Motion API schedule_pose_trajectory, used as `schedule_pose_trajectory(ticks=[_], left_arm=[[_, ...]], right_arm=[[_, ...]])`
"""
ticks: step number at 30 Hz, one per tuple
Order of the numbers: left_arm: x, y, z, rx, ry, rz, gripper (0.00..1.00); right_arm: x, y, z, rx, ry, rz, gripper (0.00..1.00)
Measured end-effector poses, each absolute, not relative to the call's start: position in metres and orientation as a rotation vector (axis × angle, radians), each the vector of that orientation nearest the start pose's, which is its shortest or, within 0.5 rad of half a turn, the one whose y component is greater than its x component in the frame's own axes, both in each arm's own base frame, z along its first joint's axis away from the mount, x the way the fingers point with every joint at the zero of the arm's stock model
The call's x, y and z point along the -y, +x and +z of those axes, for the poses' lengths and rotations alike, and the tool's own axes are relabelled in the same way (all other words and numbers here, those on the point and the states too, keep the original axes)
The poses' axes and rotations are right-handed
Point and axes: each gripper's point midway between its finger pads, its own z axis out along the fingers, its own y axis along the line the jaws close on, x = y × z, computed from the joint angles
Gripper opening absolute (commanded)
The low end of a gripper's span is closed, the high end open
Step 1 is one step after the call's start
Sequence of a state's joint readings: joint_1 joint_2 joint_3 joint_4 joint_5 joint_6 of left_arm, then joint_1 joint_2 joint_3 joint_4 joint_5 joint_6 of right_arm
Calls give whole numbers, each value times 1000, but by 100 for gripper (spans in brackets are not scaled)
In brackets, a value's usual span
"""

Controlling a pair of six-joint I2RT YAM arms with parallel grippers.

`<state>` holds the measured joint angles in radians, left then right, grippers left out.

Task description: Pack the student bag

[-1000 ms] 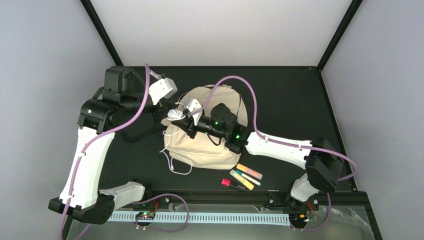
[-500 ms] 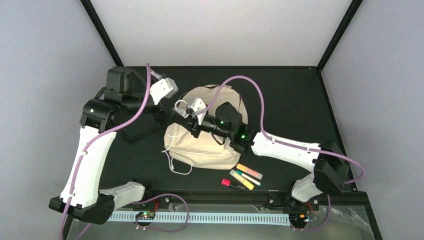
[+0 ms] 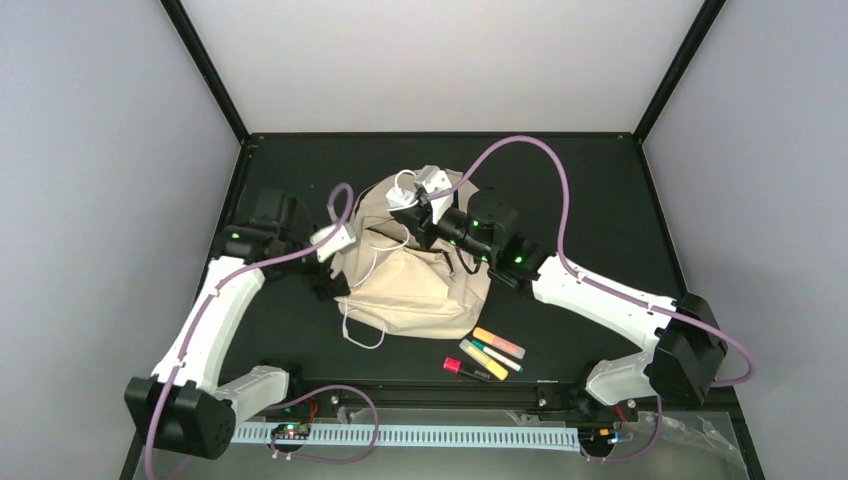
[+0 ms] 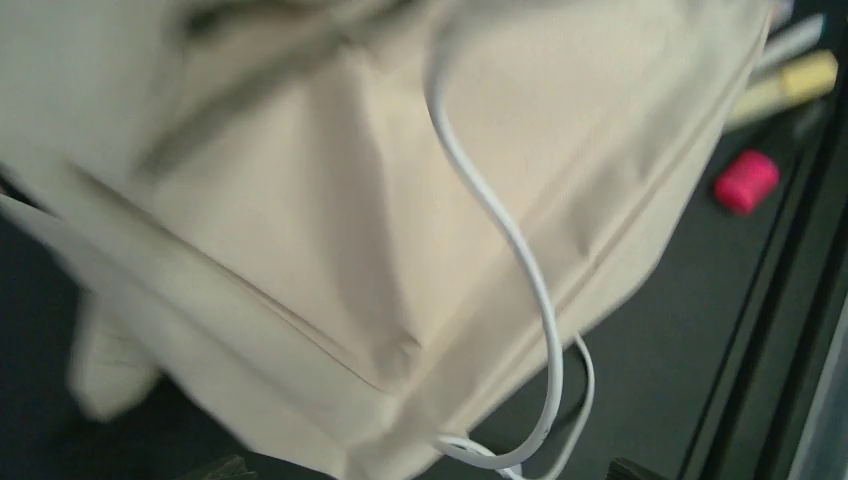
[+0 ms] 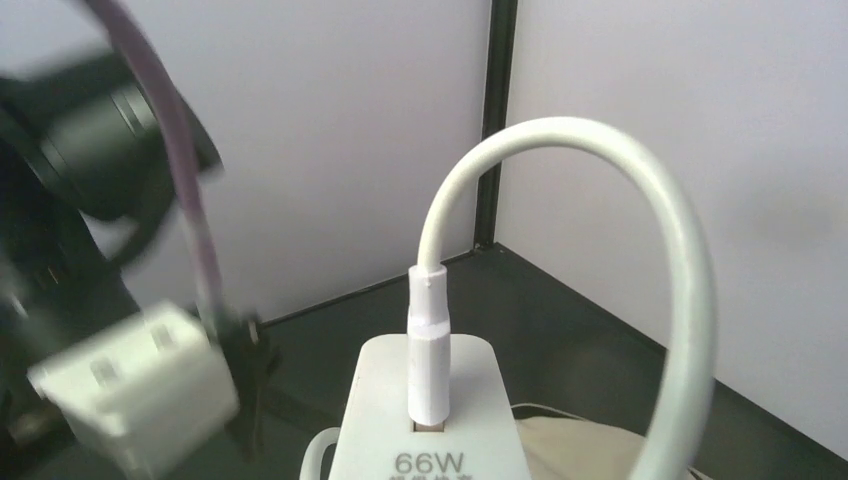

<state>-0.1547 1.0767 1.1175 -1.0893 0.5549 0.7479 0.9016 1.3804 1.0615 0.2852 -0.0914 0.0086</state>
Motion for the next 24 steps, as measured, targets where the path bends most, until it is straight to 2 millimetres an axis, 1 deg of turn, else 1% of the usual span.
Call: schedule_pose_trajectory(ticks=[3,6,7,8,10,13,14,15,18,20,22,23,24], left_arm=[[121,213,154,-2235,1305,-531,75],[117,199,103,-2297,1357,-561,63],[116,196,93,-2312,1366,-568,58],[116,194,84,-2316,1377,-573,52],[116,194,71,-2299,1399,-570,46],[117,199,62,-2266,1410,-536,23],[117,201,61,-2257,1407,-525,17],[117,205,61,-2246,1404,-508,15],[117,211,63,-2253,1364,-494,15],[118,214,69,-2253,1341,-494,18],[121,219,85,-2224,1318,-504,30],[124,223,98,-2201,1301,-514,33],[127,228,108,-2173,1295,-515,31]], right_arm=[[-374,276,339,-1480,-788,766,5],[-372,275,336,-1490,-794,760,5],[-371,275,336,-1490,-794,760,5],[-370,274,336,-1493,-795,759,5],[-369,273,335,-1494,-794,757,5],[-366,272,336,-1491,-791,753,5],[-365,272,336,-1491,-790,752,5],[-365,272,337,-1490,-790,752,5],[-364,271,339,-1486,-789,750,5],[-363,270,340,-1484,-789,747,5],[-361,270,342,-1480,-789,745,5],[-361,269,342,-1480,-790,744,5],[-360,269,343,-1478,-790,744,5]])
